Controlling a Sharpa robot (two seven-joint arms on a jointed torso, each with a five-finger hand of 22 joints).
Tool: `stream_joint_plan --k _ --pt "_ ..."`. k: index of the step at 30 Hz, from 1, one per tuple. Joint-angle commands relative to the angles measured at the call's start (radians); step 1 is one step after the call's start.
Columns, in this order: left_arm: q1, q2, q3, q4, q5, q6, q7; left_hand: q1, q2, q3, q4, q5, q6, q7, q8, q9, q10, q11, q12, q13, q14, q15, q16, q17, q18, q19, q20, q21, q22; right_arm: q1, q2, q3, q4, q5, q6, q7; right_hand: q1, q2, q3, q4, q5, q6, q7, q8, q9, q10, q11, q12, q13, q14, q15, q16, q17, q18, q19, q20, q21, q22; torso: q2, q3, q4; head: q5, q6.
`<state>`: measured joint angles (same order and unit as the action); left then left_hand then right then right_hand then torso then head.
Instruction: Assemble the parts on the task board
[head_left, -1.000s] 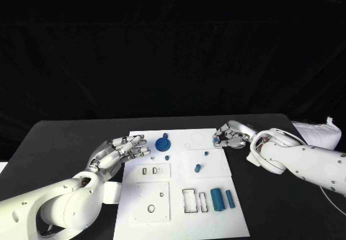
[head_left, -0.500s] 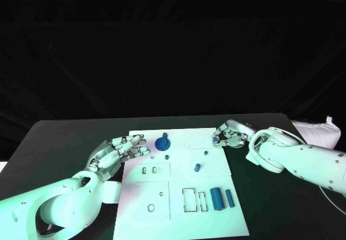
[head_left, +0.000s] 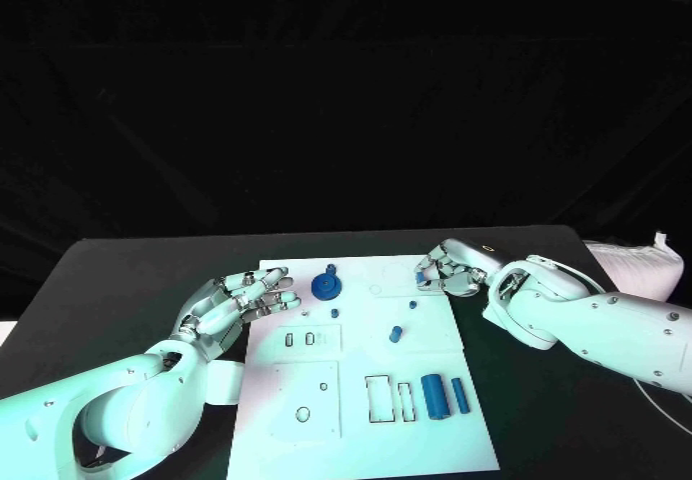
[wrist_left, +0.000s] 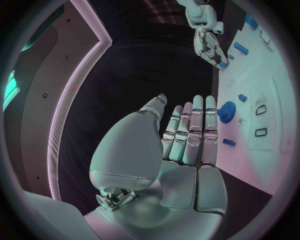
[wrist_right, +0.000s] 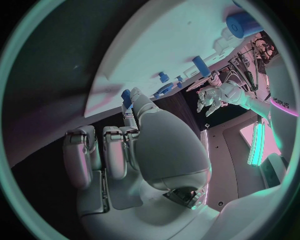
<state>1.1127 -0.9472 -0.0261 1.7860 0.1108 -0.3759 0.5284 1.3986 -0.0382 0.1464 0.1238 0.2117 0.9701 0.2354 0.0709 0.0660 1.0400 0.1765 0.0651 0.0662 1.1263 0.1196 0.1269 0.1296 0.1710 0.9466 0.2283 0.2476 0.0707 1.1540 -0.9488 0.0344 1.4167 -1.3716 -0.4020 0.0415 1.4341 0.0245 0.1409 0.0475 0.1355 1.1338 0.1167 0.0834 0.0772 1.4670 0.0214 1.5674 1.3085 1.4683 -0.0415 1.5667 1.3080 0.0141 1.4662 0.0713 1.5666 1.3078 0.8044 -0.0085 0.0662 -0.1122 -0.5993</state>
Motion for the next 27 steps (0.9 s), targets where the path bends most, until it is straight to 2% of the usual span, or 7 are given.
stream_joint_plan --k 1,9,13,14,16,21,27 --pt "0.001 0.000 0.001 -0.003 -0.001 0.017 0.007 0.000 0.006 -0.001 -0.007 -0.003 -0.007 0.002 -0.005 -0.001 -0.007 0.003 -0.002 -0.001 0.003 0.006 -0.006 0.001 0.013 -0.001 0.007 -0.005 -0.001 0.002 0.000 0.003 0.037 -0.039 -0.051 -0.026 -0.005 0.014 0.010 -0.001 0.006 0.036 -0.023 0.009 0.008 0.104 -0.007 0.003 0.262 0.103 -0.008 0.004 0.263 -0.014 0.105 -0.010 0.004 0.263 0.000 -0.0012 -0.0003 0.004 -0.002" --pt "0.001 0.002 0.001 -0.011 0.001 0.017 0.006 0.000 0.006 -0.001 -0.007 -0.003 -0.007 0.002 -0.005 -0.001 -0.007 0.003 -0.002 -0.001 0.003 0.006 -0.006 0.001 0.013 -0.001 0.007 -0.005 -0.001 0.006 0.016 0.007 0.142 -0.024 -0.057 -0.059 -0.027 0.013 0.018 0.006 0.011 0.037 -0.025 0.005 0.007 0.104 -0.009 0.003 0.262 0.103 -0.011 0.004 0.263 -0.014 0.105 -0.013 0.004 0.263 -0.004 -0.0039 0.0015 0.009 -0.002" --pt "0.001 0.004 0.001 -0.018 0.010 0.011 0.009 0.000 0.007 0.000 -0.007 -0.003 -0.007 0.003 -0.006 -0.001 -0.007 0.003 -0.002 -0.001 0.003 0.007 -0.006 0.001 0.013 -0.001 0.007 -0.005 -0.001 0.006 0.044 0.007 0.179 -0.022 -0.051 -0.083 -0.034 0.012 0.020 0.009 0.011 0.037 -0.025 0.004 0.007 0.104 -0.009 0.003 0.262 0.103 -0.011 0.004 0.263 -0.014 0.105 -0.014 0.004 0.263 -0.005 -0.0059 0.0045 0.023 -0.006" --pt "0.001 0.004 0.001 -0.020 0.011 0.009 0.011 0.000 0.007 0.000 -0.007 -0.003 -0.007 0.003 -0.006 -0.001 -0.007 0.003 -0.002 -0.001 0.003 0.007 -0.006 0.001 0.013 -0.001 0.007 -0.005 -0.001 0.005 0.051 0.007 0.186 -0.023 -0.048 -0.088 -0.035 0.012 0.020 0.009 0.011 0.037 -0.025 0.004 0.007 0.104 -0.009 0.003 0.262 0.103 -0.011 0.004 0.263 -0.014 0.105 -0.014 0.004 0.263 -0.004 -0.0048 0.0040 0.025 -0.008" --pt "0.001 0.004 0.001 -0.023 0.013 0.006 0.013 0.000 0.007 0.000 -0.007 -0.003 -0.007 0.003 -0.006 -0.001 -0.007 0.004 -0.002 -0.001 0.003 0.007 -0.006 0.001 0.013 -0.001 0.007 -0.005 -0.001 0.004 0.066 0.007 0.197 -0.031 -0.042 -0.097 -0.037 0.012 0.020 0.010 0.010 0.036 -0.025 0.003 0.007 0.104 -0.009 0.003 0.262 0.103 -0.011 0.004 0.263 -0.014 0.105 -0.014 0.004 0.263 -0.005 -0.0068 0.0057 0.029 -0.012" --pt "0.001 0.003 0.001 -0.031 0.014 0.002 0.018 0.000 0.007 0.000 -0.008 -0.003 -0.007 0.003 -0.005 -0.001 -0.007 0.004 -0.002 -0.001 0.001 0.007 -0.008 0.001 0.012 -0.002 0.007 -0.006 -0.002 -0.012 0.112 0.004 0.216 -0.066 -0.017 -0.135 -0.038 0.010 0.022 0.009 0.008 0.035 -0.025 0.002 0.006 0.104 -0.009 0.003 0.262 0.103 -0.011 0.004 0.263 -0.014 0.105 -0.014 0.004 0.263 -0.004 -0.0062 0.0028 0.045 -0.021" --pt "0.001 0.003 0.001 -0.035 0.015 0.001 0.020 0.000 0.007 0.000 -0.008 -0.003 -0.007 0.003 -0.005 -0.001 -0.007 0.004 -0.002 -0.001 0.001 0.007 -0.008 0.001 0.012 -0.002 0.007 -0.006 -0.002 -0.039 0.160 0.000 0.216 -0.102 0.009 -0.172 -0.037 0.008 0.024 0.006 0.008 0.034 -0.025 0.000 0.006 0.104 -0.009 0.003 0.262 0.103 -0.011 0.004 0.263 -0.014 0.105 -0.015 0.004 0.263 -0.003 -0.0061 0.0027 0.052 -0.029"
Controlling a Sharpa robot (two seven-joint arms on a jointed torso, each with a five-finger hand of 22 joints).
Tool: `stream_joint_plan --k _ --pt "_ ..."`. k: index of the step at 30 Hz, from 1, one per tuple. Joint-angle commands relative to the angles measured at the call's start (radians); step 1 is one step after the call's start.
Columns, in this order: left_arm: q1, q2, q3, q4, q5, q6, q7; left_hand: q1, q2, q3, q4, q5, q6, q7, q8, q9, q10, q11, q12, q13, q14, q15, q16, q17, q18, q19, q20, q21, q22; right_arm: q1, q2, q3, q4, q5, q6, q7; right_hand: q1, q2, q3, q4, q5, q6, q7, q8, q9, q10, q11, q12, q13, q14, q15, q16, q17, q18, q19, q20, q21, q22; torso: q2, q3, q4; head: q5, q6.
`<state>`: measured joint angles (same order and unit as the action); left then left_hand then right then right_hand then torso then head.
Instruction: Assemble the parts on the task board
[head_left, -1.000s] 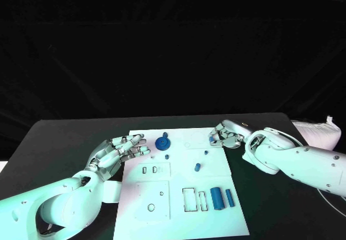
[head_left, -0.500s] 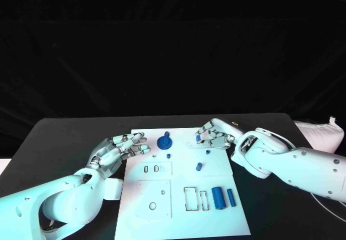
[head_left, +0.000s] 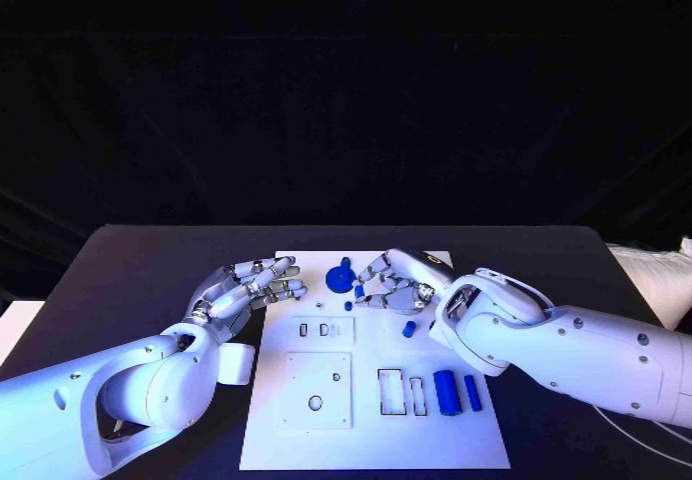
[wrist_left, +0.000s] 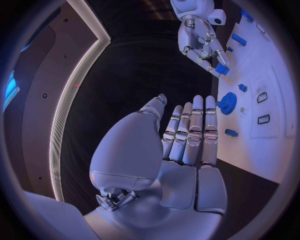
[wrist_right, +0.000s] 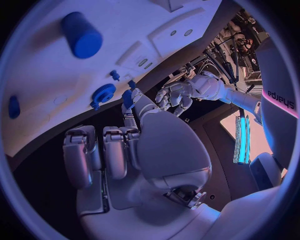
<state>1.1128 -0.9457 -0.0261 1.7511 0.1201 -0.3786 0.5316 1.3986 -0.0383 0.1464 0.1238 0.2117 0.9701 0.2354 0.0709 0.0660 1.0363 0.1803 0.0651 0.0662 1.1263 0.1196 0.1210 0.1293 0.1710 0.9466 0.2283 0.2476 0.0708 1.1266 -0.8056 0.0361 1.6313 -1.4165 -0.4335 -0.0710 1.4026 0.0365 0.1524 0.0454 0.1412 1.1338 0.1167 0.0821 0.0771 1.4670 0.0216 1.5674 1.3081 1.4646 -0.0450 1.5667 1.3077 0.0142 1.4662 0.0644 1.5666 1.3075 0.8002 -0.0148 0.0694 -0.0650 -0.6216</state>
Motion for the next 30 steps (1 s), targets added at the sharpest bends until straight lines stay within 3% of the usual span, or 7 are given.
stream_joint_plan --k 1,10,21,30 --pt "0.001 0.001 0.001 0.000 0.006 0.004 0.017 0.000 0.008 0.000 -0.008 -0.003 -0.007 0.003 -0.005 -0.001 -0.004 0.000 -0.002 -0.001 0.001 0.007 -0.002 0.001 0.012 -0.002 0.007 -0.006 -0.002 -0.016 0.025 -0.002 0.000 -0.066 0.046 -0.067 -0.005 -0.004 0.013 0.008 0.002 0.034 -0.025 0.002 0.006 0.104 -0.009 0.003 0.263 0.106 -0.008 0.004 0.263 -0.014 0.105 -0.008 0.004 0.263 0.001 0.0007 -0.0007 0.007 -0.010" --pt "0.001 0.002 0.001 0.000 0.006 0.007 0.017 0.000 0.008 0.000 -0.008 -0.003 -0.007 0.003 -0.005 -0.001 -0.004 0.000 -0.002 -0.001 0.001 0.007 -0.002 0.001 0.012 -0.002 0.007 -0.006 -0.002 -0.039 0.076 -0.008 -0.008 -0.116 0.080 -0.118 -0.007 -0.006 0.014 0.007 0.001 0.033 -0.024 0.001 0.006 0.104 -0.009 0.003 0.263 0.106 -0.008 0.004 0.263 -0.014 0.105 -0.008 0.004 0.263 0.001 0.0026 -0.0020 0.017 -0.019" --pt "0.001 0.002 0.001 0.003 0.006 0.011 0.015 0.000 0.008 0.000 -0.008 -0.003 -0.007 0.003 -0.005 -0.001 -0.004 0.000 -0.002 -0.001 0.001 0.007 -0.002 0.001 0.012 -0.002 0.007 -0.006 -0.002 -0.044 0.106 -0.013 -0.021 -0.143 0.112 -0.148 -0.014 -0.009 0.015 0.008 -0.005 0.034 -0.023 0.000 0.005 0.104 -0.008 0.003 0.263 0.106 -0.008 0.004 0.263 -0.014 0.105 -0.008 0.004 0.263 0.001 0.0018 -0.0029 0.021 -0.022" --pt "0.001 0.004 0.001 -0.001 0.006 0.013 0.016 0.000 0.008 0.000 -0.009 -0.003 -0.006 0.002 -0.004 0.000 -0.003 0.000 -0.001 -0.001 -0.001 0.008 -0.004 0.001 0.012 -0.003 0.007 -0.007 -0.002 -0.045 0.120 -0.016 -0.029 -0.160 0.124 -0.163 -0.018 -0.012 0.015 0.008 -0.006 0.034 -0.023 -0.001 0.005 0.104 -0.008 0.003 0.263 0.106 -0.007 0.004 0.263 -0.014 0.105 -0.008 0.004 0.263 0.001 0.0012 0.0001 0.023 -0.029"
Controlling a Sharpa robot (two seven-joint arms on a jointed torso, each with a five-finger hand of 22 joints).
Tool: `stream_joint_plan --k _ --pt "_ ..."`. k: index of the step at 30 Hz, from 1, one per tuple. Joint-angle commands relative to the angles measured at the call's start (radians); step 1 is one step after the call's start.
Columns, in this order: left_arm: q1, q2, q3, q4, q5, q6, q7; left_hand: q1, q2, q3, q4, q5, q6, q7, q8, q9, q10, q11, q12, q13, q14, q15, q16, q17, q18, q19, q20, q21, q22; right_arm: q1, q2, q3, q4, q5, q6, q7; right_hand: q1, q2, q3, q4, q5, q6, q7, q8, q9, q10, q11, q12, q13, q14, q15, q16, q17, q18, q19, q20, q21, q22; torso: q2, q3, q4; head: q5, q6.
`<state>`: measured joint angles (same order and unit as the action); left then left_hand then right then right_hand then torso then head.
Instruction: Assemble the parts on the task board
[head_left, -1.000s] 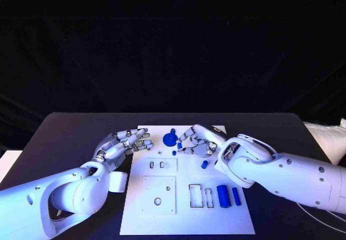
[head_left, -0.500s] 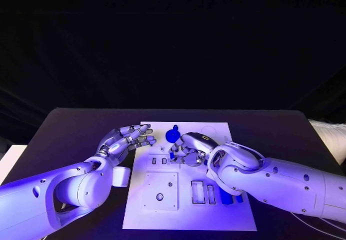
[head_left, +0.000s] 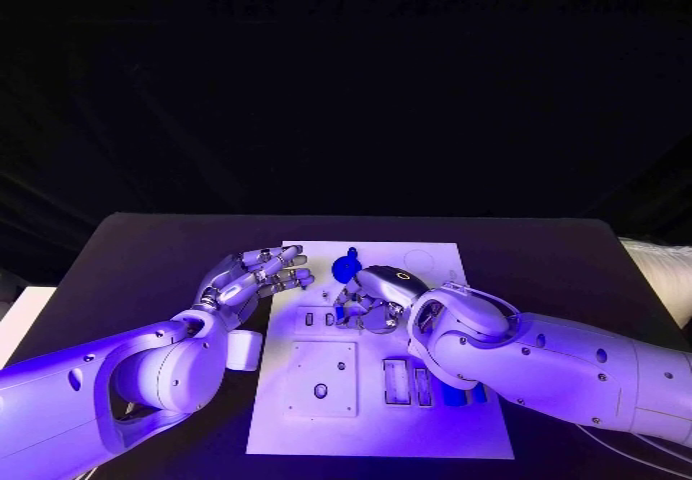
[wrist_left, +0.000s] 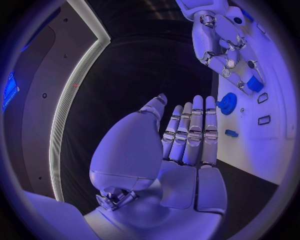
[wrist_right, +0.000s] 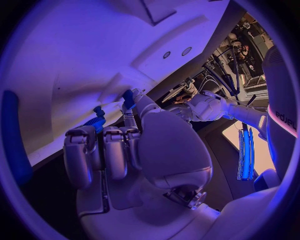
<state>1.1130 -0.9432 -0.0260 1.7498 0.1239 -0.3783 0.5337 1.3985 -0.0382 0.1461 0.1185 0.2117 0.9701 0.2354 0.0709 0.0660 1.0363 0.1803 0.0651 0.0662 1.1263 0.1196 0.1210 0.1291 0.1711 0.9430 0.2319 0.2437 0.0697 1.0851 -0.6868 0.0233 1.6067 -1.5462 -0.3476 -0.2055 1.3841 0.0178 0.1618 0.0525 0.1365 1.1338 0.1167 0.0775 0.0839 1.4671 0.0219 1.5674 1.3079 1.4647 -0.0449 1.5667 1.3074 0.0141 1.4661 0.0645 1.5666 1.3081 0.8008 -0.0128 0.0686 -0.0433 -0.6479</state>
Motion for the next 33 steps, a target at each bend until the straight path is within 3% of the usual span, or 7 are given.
stream_joint_plan --k 1,20,33 --pt "0.001 0.002 0.001 0.000 0.002 0.013 0.014 0.000 0.008 0.000 -0.004 -0.003 -0.006 0.002 -0.004 0.000 -0.003 0.000 -0.001 -0.001 0.000 0.008 -0.004 0.001 0.012 0.000 0.004 -0.004 -0.001 -0.004 0.002 -0.004 -0.005 -0.031 0.040 -0.031 0.001 0.007 0.006 0.001 -0.002 0.034 -0.023 0.003 -0.002 0.104 -0.008 0.003 0.263 0.106 -0.007 0.004 0.263 -0.014 0.105 -0.008 0.004 0.263 0.000 -0.0009 0.0011 0.002 -0.002" --pt "0.001 0.001 0.001 0.004 0.002 0.013 0.012 0.000 0.008 0.000 -0.004 -0.003 -0.006 0.002 -0.004 0.000 -0.003 0.000 -0.001 -0.001 0.000 0.008 -0.004 0.001 0.012 0.000 0.004 -0.004 -0.001 -0.004 0.007 -0.005 -0.007 -0.084 0.131 -0.088 -0.041 -0.027 0.005 0.010 -0.022 -0.003 -0.006 -0.016 -0.012 0.104 0.005 0.003 0.263 0.106 0.003 0.004 0.263 -0.014 0.105 -0.001 0.004 0.263 0.000 0.0007 -0.0012 0.005 -0.007" --pt "0.001 0.001 0.001 0.004 0.002 0.013 0.012 0.000 0.008 0.000 -0.004 -0.003 -0.006 0.002 -0.004 0.000 -0.003 0.000 -0.001 -0.001 0.000 0.008 -0.004 0.001 0.012 0.000 0.004 -0.004 -0.001 -0.004 0.008 -0.005 -0.007 -0.111 0.145 -0.104 -0.063 -0.060 0.004 0.017 -0.036 -0.053 0.013 -0.018 -0.019 0.100 0.022 -0.006 0.259 0.106 0.017 0.004 0.263 -0.014 0.105 0.012 0.004 0.263 0.000 0.0003 -0.0009 0.005 -0.009"
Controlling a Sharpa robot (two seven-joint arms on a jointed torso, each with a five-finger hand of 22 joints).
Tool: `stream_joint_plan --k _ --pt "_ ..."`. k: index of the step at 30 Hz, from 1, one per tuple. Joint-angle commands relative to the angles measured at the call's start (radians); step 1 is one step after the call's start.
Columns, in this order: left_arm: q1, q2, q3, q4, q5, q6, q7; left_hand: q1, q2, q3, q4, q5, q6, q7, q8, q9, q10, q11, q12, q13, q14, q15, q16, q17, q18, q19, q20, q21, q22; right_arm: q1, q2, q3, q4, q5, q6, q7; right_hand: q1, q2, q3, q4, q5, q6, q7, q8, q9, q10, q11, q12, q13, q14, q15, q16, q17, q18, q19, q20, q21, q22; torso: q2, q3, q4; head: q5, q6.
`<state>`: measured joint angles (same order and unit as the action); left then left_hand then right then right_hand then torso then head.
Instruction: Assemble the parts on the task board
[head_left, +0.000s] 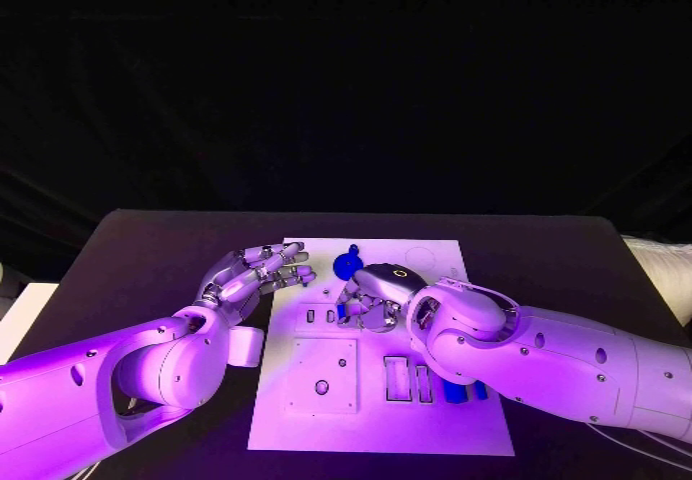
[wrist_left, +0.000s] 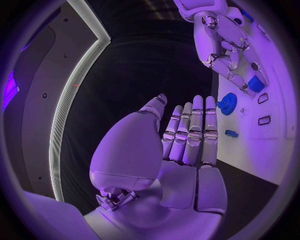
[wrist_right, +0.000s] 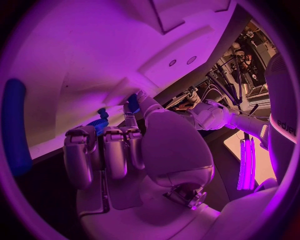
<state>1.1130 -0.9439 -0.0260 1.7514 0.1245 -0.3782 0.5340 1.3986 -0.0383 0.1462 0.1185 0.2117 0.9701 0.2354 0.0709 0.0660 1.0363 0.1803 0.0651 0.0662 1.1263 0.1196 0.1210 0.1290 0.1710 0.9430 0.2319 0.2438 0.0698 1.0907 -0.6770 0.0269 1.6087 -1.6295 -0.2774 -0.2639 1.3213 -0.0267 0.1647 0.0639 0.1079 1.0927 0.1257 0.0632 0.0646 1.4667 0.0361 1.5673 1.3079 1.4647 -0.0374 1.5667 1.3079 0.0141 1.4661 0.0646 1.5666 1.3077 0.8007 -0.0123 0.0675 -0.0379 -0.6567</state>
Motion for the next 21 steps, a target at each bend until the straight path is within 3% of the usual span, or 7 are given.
stream_joint_plan --k 1,10,17,21 --pt "0.001 0.001 0.001 0.003 0.001 0.013 0.012 0.000 0.008 0.000 -0.004 -0.003 -0.006 0.002 -0.004 0.000 -0.003 0.000 -0.001 -0.001 -0.001 0.008 -0.004 0.001 0.012 0.000 0.004 -0.004 -0.001 -0.009 -0.002 -0.009 -0.009 -0.028 0.075 -0.047 -0.002 -0.018 0.000 0.006 -0.008 -0.015 0.005 -0.003 0.001 0.100 0.009 -0.007 0.259 0.106 0.010 0.004 0.263 -0.014 0.105 0.012 0.004 0.263 0.000 -0.0003 0.0003 0.000 0.000" --pt "0.001 0.000 0.001 0.003 0.001 0.013 0.011 0.000 0.008 0.000 -0.004 -0.003 -0.006 0.002 -0.004 0.000 -0.003 0.000 -0.001 -0.001 -0.001 0.008 -0.004 0.001 0.012 0.000 0.004 -0.004 -0.001 -0.009 -0.002 -0.010 -0.007 -0.035 0.065 -0.050 -0.033 -0.062 -0.023 0.026 -0.001 -0.065 0.017 -0.001 0.002 0.089 0.021 -0.035 0.248 0.106 0.022 0.004 0.263 -0.014 0.105 0.025 0.004 0.263 0.000 -0.0003 0.0002 0.000 0.000" --pt "0.001 0.000 0.001 0.004 0.001 0.014 0.009 -0.002 0.008 -0.001 -0.004 -0.003 -0.006 0.003 -0.004 0.000 -0.003 0.000 -0.001 0.000 -0.001 0.008 -0.006 0.002 0.012 0.000 0.004 -0.005 -0.001 -0.009 -0.001 -0.010 -0.005 -0.036 0.052 -0.050 -0.054 -0.078 -0.055 0.055 -0.025 -0.078 0.018 0.000 0.004 0.085 0.023 -0.044 0.244 0.106 0.024 0.004 0.263 -0.014 0.105 0.028 0.004 0.263 0.000 -0.0002 0.0003 -0.001 0.001" --pt "0.001 0.000 0.001 0.003 0.001 0.015 0.009 -0.002 0.008 -0.001 -0.004 -0.003 -0.006 0.003 -0.004 0.000 -0.003 0.000 -0.001 0.000 -0.001 0.008 -0.006 0.002 0.012 0.000 0.004 -0.005 -0.001 -0.009 -0.001 -0.010 -0.002 -0.037 0.010 -0.040 -0.064 -0.088 -0.081 0.081 -0.036 -0.086 0.020 0.000 0.005 0.084 0.024 -0.048 0.242 0.106 0.026 0.004 0.263 -0.014 0.104 0.029 0.004 0.262 0.000 -0.0002 -0.0001 -0.001 0.002"
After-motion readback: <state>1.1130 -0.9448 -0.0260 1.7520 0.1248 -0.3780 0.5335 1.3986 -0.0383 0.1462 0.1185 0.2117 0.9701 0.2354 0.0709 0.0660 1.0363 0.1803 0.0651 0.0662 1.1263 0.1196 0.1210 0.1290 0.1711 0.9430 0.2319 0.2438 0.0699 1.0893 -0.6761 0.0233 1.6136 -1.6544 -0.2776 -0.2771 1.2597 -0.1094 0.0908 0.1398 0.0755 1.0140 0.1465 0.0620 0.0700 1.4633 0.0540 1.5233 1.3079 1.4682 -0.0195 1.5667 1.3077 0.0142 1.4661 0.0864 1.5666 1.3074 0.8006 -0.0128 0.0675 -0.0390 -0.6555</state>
